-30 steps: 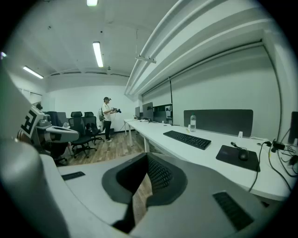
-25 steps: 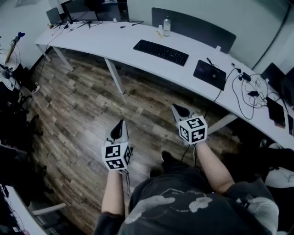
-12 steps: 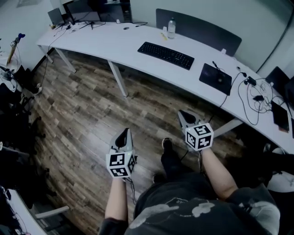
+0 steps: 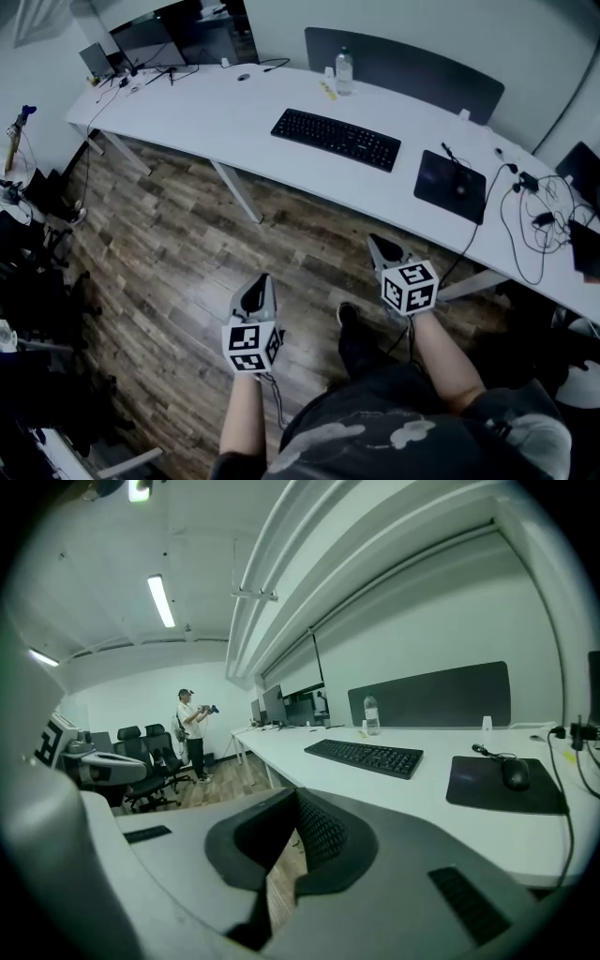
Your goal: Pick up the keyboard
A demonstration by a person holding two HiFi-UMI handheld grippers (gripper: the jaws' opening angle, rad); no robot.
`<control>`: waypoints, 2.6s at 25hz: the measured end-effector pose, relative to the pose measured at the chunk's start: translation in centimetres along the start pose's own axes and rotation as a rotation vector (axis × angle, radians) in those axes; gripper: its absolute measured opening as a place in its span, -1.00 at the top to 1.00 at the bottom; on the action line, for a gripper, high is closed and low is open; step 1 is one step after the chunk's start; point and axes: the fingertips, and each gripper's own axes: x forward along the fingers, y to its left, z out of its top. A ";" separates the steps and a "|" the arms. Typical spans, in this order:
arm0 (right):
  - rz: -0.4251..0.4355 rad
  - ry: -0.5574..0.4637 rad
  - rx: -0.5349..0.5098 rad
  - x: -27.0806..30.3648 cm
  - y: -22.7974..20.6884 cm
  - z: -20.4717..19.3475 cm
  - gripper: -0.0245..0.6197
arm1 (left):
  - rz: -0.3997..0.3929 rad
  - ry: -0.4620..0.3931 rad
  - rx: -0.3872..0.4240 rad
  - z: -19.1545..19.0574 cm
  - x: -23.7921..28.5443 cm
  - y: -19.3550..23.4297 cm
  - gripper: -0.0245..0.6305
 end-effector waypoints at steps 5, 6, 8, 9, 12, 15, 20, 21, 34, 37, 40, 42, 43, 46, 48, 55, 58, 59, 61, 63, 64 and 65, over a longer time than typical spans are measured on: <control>-0.006 0.011 0.016 5.5 -4.5 2.0 0.92 | -0.023 0.010 0.005 2.7 7.3 0.5 0.92; -0.005 0.014 0.018 6.5 -5.2 2.3 0.92 | -0.027 0.014 0.007 3.0 8.6 0.6 0.92; 0.002 0.023 0.017 8.2 -6.4 3.0 0.92 | -0.034 0.021 0.008 3.7 10.8 0.8 0.92; 0.006 0.029 0.016 9.0 -7.0 3.3 0.92 | -0.038 0.026 0.008 4.1 11.9 0.9 0.92; 0.006 0.038 0.021 11.2 -9.3 4.2 0.92 | -0.048 0.036 0.015 5.3 15.1 0.8 0.92; 0.002 0.037 0.039 13.1 -11.7 5.2 0.92 | -0.056 0.037 0.023 6.8 18.1 0.8 0.92; 0.003 0.020 0.050 15.1 -14.6 6.9 0.92 | -0.044 0.018 0.027 9.3 22.2 1.1 0.92; 0.001 0.019 0.057 15.4 -15.1 7.1 0.92 | -0.046 0.017 0.030 9.6 22.9 1.0 0.92; -0.070 0.028 0.098 18.2 -19.3 7.8 0.92 | -0.175 0.044 0.116 11.8 30.6 1.2 0.92; -0.110 0.026 0.104 19.3 -20.3 8.3 0.92 | -0.225 0.055 0.130 12.1 33.3 2.3 0.92; -0.163 0.022 0.122 20.5 -21.6 8.9 0.92 | -0.285 0.084 0.164 12.4 36.6 3.6 0.92; -0.206 0.021 0.134 21.1 -22.8 9.2 0.92 | -0.336 0.109 0.183 12.5 38.8 4.2 0.92; -0.229 0.020 0.140 21.5 -23.4 9.5 0.92 | -0.361 0.122 0.191 12.5 39.9 4.4 0.92; -0.290 0.012 0.169 22.9 -24.8 10.5 0.92 | -0.427 0.156 0.223 12.6 43.1 5.4 0.92; -0.319 0.015 0.177 23.9 -25.2 10.9 0.92 | -0.468 0.178 0.242 12.6 45.0 6.0 0.92; -0.393 0.028 0.216 27.5 -26.1 11.7 0.92 | -0.617 0.269 0.341 11.9 49.5 7.0 0.71; -0.416 0.033 0.223 28.6 -26.3 11.9 0.92 | -0.742 0.309 0.474 11.1 50.3 6.4 0.18; -0.424 0.034 0.226 28.9 -26.5 12.0 0.92 | -0.783 0.327 0.536 10.7 50.4 6.1 0.02; -0.442 0.035 0.231 29.3 -26.9 12.1 0.92 | -0.854 0.370 0.673 9.6 50.7 5.9 -0.26; -0.459 0.036 0.238 29.6 -27.2 12.1 0.92 | -0.910 0.418 0.801 8.5 51.1 6.0 -0.43; -0.468 0.037 0.242 29.7 -27.3 12.1 0.92 | -0.931 0.441 0.855 8.0 51.4 6.2 -0.48; -0.476 0.037 0.246 29.9 -27.4 12.1 0.92 | -0.949 0.465 0.905 7.5 51.8 6.4 -0.52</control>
